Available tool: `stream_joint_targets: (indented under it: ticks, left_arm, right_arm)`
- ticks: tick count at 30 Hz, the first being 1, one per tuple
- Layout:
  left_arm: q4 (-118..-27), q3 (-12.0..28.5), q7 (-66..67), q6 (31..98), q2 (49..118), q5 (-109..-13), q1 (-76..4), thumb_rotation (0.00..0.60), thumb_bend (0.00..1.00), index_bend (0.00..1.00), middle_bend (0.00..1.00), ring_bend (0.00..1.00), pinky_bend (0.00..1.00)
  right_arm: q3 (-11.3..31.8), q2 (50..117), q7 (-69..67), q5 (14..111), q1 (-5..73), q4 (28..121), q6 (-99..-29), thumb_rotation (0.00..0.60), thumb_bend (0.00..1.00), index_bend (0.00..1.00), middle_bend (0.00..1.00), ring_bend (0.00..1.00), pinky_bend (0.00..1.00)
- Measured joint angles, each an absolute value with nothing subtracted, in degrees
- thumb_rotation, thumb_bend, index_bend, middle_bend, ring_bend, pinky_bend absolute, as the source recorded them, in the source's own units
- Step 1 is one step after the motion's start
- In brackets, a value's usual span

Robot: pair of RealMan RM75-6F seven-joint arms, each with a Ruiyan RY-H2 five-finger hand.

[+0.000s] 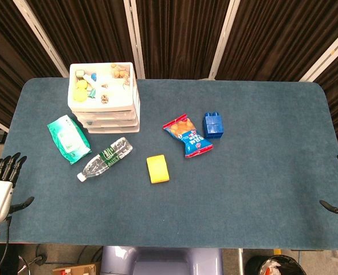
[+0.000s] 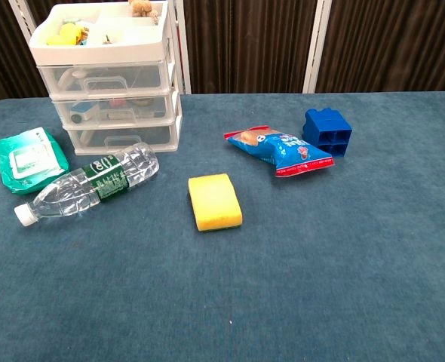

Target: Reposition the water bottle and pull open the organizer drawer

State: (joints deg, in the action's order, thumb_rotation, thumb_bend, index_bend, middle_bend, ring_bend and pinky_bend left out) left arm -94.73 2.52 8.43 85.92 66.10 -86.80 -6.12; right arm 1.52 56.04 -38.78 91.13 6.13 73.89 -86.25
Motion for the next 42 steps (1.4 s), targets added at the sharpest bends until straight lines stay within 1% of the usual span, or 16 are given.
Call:
stream_joint_targets:
  ticks: [9,12,13,15,16,17,18,19,20,21,23,26,29,31,35,42]
  left_arm:
    - [-94.9,2.4,8.2,86.1,66.0,-86.9,-6.0,0.6,0.08,0.0,0.0,0.0,0.06]
    - [-95.2,2.5,7.6,86.0,66.0,-86.8,-6.1,0.6,0.1,0.0,0.0,0.0,0.09]
    - [-95.4,2.6,7.4,85.9,66.0,-86.6,-6.1,0.6,0.12,0.0,0.02,0.0,0.11]
    - [-95.9,2.9,6.9,85.6,66.0,-86.1,-6.2,0.6,0.18,0.0,0.09,0.04,0.19]
    - [-96.2,3.1,6.7,85.4,66.0,-85.8,-6.4,0.6,0.24,0.0,0.17,0.1,0.26]
    - [-96.6,3.3,6.5,85.0,66.0,-85.3,-6.6,0.6,0.3,0.0,0.27,0.2,0.35]
    - [-97.0,3.6,6.3,84.7,66.1,-84.8,-6.7,0.6,0.35,0.0,0.34,0.27,0.42]
    - [-97.5,3.9,6.0,84.4,66.1,-84.2,-6.9,0.6,0.41,0.01,0.46,0.39,0.53]
    - [-98.3,4.3,5.6,83.7,66.1,-83.2,-7.2,0.6,0.45,0.01,0.54,0.47,0.59]
    - [-99.0,4.6,5.3,83.1,66.1,-82.3,-7.4,0.6,0.52,0.02,0.65,0.58,0.67]
    - [-100.8,5.6,4.6,81.2,66.1,-79.6,-8.2,0.6,0.6,0.03,0.8,0.71,0.74]
    - [-103.1,7.5,4.1,78.1,66.3,-75.1,-10.0,0.6,0.65,0.05,0.92,0.82,0.81]
    - [-105.2,9.7,3.4,74.9,67.1,-69.8,-12.0,0.6,0.68,0.05,0.97,0.88,0.85]
    - [-106.5,11.3,2.9,73.0,67.7,-66.2,-13.4,0.6,0.69,0.05,0.98,0.9,0.87]
    - [-109.0,15.0,2.1,68.7,69.3,-57.5,-17.0,0.6,0.72,0.05,0.98,0.91,0.88]
    - [-109.9,20.0,1.7,63.0,72.6,-42.7,-23.5,0.6,0.73,0.05,0.98,0.91,0.88]
  right_arm:
    - [1.5,56.0,-38.8,91.3,6.0,73.9,-86.6,0.6,0.13,0.0,0.0,0.0,0.0]
    - [1.5,56.0,-38.8,91.1,6.1,74.0,-86.3,0.6,0.13,0.0,0.0,0.0,0.0]
    - [1.5,56.0,-38.8,91.0,6.1,74.1,-86.2,0.6,0.13,0.0,0.0,0.0,0.0]
    - [1.5,55.9,-38.9,91.0,6.1,74.2,-85.9,0.6,0.13,0.0,0.0,0.0,0.0]
    - [1.5,55.9,-39.0,91.0,6.2,74.3,-85.8,0.6,0.13,0.0,0.0,0.0,0.0]
    - [1.5,55.8,-39.1,91.0,6.2,74.3,-85.8,0.6,0.13,0.0,0.0,0.0,0.0]
    - [1.5,55.8,-39.1,91.0,6.2,74.4,-85.8,0.6,0.13,0.0,0.0,0.0,0.0]
    - [1.5,55.8,-39.2,91.0,6.2,74.4,-85.7,0.6,0.13,0.0,0.0,0.0,0.0]
    - [1.4,55.8,-39.3,91.0,6.3,74.3,-85.6,0.6,0.13,0.0,0.0,0.0,0.0]
    - [1.4,55.7,-39.5,91.0,6.3,74.3,-85.6,0.6,0.13,0.0,0.0,0.0,0.0]
    - [1.4,55.6,-40.1,91.0,6.3,74.2,-85.5,0.6,0.13,0.0,0.0,0.0,0.0]
    - [1.4,55.5,-40.6,91.2,6.4,74.2,-85.5,0.6,0.13,0.0,0.0,0.0,0.0]
    - [1.2,55.5,-40.6,91.5,6.5,74.2,-85.4,0.6,0.13,0.0,0.0,0.0,0.0]
    - [1.2,55.5,-40.6,91.5,6.5,74.3,-85.3,0.6,0.13,0.0,0.0,0.0,0.0]
    - [1.2,55.4,-41.0,91.4,6.7,74.4,-84.9,0.6,0.13,0.0,0.0,0.0,0.0]
    - [1.1,55.3,-41.9,91.3,7.0,74.4,-84.2,0.6,0.13,0.0,0.0,0.0,0.0]
